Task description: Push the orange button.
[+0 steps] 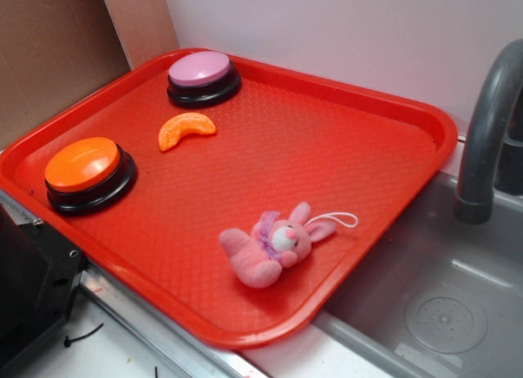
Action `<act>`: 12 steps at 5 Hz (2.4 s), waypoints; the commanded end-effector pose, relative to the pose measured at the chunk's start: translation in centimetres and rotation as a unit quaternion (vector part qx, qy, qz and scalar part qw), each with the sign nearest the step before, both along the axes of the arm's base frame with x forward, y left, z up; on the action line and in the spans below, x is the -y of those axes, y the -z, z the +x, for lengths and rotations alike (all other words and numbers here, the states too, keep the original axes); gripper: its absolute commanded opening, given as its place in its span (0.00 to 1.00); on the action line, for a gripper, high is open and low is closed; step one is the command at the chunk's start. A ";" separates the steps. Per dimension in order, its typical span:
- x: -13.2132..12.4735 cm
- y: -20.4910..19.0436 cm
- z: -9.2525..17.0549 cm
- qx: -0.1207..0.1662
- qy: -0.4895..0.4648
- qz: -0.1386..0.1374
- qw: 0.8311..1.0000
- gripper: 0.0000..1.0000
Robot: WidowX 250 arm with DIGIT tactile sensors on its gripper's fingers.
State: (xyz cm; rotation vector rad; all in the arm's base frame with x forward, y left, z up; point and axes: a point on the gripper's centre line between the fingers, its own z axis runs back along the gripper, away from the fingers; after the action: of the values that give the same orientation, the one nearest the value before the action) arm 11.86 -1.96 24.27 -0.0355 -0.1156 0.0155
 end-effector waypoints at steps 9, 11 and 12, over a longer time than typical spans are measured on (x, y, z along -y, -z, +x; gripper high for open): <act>-9.3 19.1 3.3 -0.015 -0.234 0.039 0.971 1.00; -9.2 18.8 3.5 -0.037 -0.225 0.024 0.973 1.00; -9.4 16.5 3.9 -0.051 -0.233 0.013 0.971 1.00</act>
State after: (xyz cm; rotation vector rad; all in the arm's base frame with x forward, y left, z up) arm 15.76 6.57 6.78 0.0119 0.0282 0.4779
